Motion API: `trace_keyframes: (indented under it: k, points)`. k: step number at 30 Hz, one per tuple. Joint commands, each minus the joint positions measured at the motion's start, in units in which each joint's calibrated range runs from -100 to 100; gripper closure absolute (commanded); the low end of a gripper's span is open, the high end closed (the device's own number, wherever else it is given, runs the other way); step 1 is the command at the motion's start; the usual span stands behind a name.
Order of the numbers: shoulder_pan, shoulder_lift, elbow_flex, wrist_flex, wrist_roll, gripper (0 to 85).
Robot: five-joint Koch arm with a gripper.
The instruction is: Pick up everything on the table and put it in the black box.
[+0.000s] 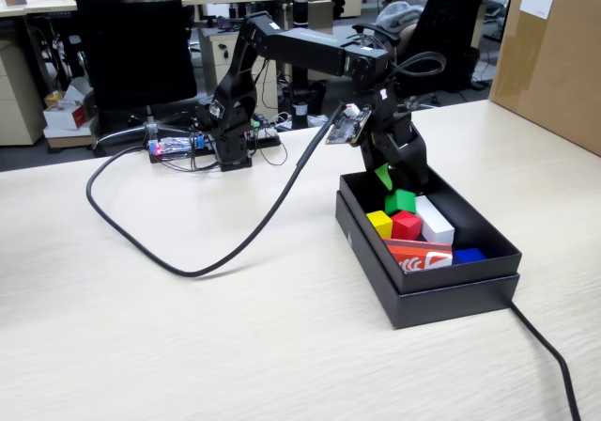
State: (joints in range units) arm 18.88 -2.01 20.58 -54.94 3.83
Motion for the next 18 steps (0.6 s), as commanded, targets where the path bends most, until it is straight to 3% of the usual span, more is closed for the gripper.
trace_keyframes:
  k: [1, 10, 18]
  points:
    - [-0.29, -3.9, 1.72, 2.02, -0.63, 44.6]
    - [-4.98, -25.93, -0.55, 2.88, -0.73, 39.4]
    - [-12.26, -45.21, -22.94, 17.14, -3.27, 39.5]
